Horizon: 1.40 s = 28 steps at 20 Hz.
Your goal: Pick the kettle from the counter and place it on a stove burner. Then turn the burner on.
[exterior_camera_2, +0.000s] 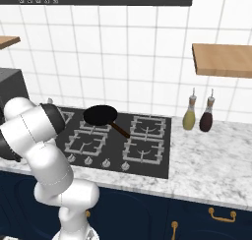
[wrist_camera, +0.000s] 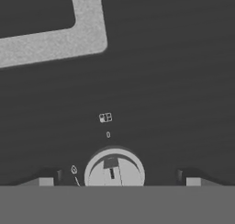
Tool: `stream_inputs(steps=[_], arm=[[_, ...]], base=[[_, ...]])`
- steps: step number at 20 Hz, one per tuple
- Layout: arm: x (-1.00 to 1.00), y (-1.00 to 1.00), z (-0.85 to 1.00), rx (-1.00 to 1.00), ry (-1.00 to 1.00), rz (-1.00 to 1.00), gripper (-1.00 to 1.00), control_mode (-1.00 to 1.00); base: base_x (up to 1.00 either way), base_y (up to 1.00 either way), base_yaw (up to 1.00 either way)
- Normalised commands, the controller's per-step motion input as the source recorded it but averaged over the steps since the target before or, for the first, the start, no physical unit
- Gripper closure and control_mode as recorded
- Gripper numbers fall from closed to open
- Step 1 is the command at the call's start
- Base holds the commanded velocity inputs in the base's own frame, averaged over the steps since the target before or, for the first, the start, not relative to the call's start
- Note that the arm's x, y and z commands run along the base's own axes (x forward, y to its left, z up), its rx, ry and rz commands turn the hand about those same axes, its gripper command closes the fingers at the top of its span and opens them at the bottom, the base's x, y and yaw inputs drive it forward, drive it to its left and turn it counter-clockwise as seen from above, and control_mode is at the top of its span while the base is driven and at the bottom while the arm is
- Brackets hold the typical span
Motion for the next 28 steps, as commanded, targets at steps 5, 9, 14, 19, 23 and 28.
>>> stream_inputs(steps=[5, 9, 14, 19, 23, 28], arm=[[0.0, 0.0, 0.0, 0.0, 0.0, 0.0, 1.0, -1.0], [0.0, 0.0, 0.0, 0.0, 0.0, 0.0, 1.0, -1.0], [0.0, 0.0, 0.0, 0.0, 0.0, 0.0, 1.0, -1.0], [0.0, 0.0, -0.02, 0.0, 0.0, 0.0, 1.0, -1.0], [0.0, 0.0, -0.12, 0.01, -0.01, 0.24, 1.0, -1.0], [-0.07, 0.0, -0.14, 0.01, -0.02, 0.36, 1.0, -1.0]], base=[[0.0, 0.0, 0.0], [0.0, 0.0, 0.0], [0.0, 0.0, 0.0], [0.0, 0.0, 0.0], [0.0, 0.0, 0.0], [0.0, 0.0, 0.0]])
